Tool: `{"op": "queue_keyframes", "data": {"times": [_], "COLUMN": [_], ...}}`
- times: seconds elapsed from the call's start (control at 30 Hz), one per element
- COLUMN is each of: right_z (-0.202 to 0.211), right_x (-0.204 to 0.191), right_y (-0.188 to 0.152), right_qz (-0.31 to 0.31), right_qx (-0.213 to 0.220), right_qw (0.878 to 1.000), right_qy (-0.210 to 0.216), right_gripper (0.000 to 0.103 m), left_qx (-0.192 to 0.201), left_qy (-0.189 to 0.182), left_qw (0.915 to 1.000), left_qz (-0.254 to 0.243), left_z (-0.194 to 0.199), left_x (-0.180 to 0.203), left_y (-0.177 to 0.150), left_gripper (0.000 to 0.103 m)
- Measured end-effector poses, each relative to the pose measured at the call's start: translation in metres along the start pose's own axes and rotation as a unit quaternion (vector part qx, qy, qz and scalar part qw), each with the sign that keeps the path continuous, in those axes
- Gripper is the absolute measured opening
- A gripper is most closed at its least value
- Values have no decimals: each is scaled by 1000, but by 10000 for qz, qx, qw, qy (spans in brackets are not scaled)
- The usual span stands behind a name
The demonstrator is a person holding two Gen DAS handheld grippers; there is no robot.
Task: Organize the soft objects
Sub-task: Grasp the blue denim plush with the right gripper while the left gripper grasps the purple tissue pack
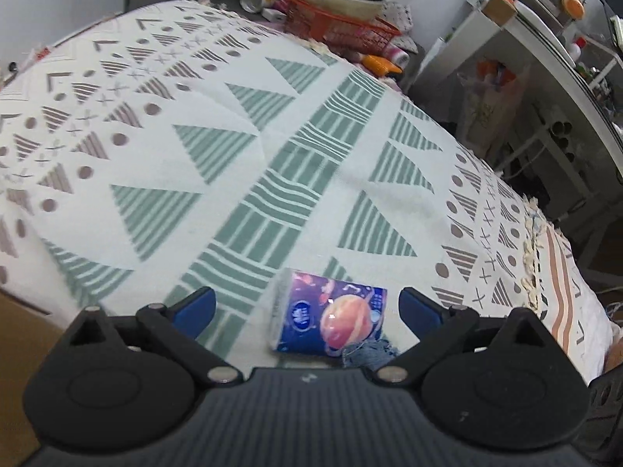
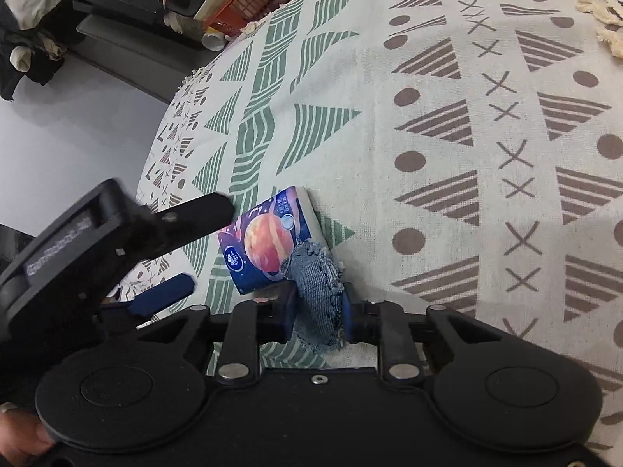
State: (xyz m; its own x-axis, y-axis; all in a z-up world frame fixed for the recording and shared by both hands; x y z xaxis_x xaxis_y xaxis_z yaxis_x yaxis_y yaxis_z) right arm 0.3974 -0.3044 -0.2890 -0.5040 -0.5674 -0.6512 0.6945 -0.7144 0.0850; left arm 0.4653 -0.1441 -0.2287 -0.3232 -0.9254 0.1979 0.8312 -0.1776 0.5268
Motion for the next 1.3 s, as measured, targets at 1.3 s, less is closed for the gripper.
{"op": "queue_keyframes", "data": {"times": [1.3], "right_z": [73], "right_x": [-9], "right_y": [1], "right_qz": [67], "right_qx": [603], "right_qw": [9977], "right_qy": [293], "right_gripper": [22], "left_qx": [243], "left_qy": [823], "left_qw": [9962], "left_qz": [-158], "left_z": [67], "left_x": [26], "left_y": [-30], "left_gripper": [75]}}
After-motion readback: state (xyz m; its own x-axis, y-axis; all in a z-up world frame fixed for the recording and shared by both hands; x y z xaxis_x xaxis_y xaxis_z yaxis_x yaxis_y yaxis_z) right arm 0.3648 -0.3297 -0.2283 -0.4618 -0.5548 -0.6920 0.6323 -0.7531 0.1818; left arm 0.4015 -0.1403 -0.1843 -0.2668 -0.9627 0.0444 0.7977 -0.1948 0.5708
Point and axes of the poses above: each gripper's, at about its wrist camera, not at the fingertips, and z roughly against the way its jaws point, x to its right, y to its top, the point moved 2 cm from there along -z, roughly the way its jaws point, and after that the axes turned 15 degrees about -z, right-handed, at the moved point
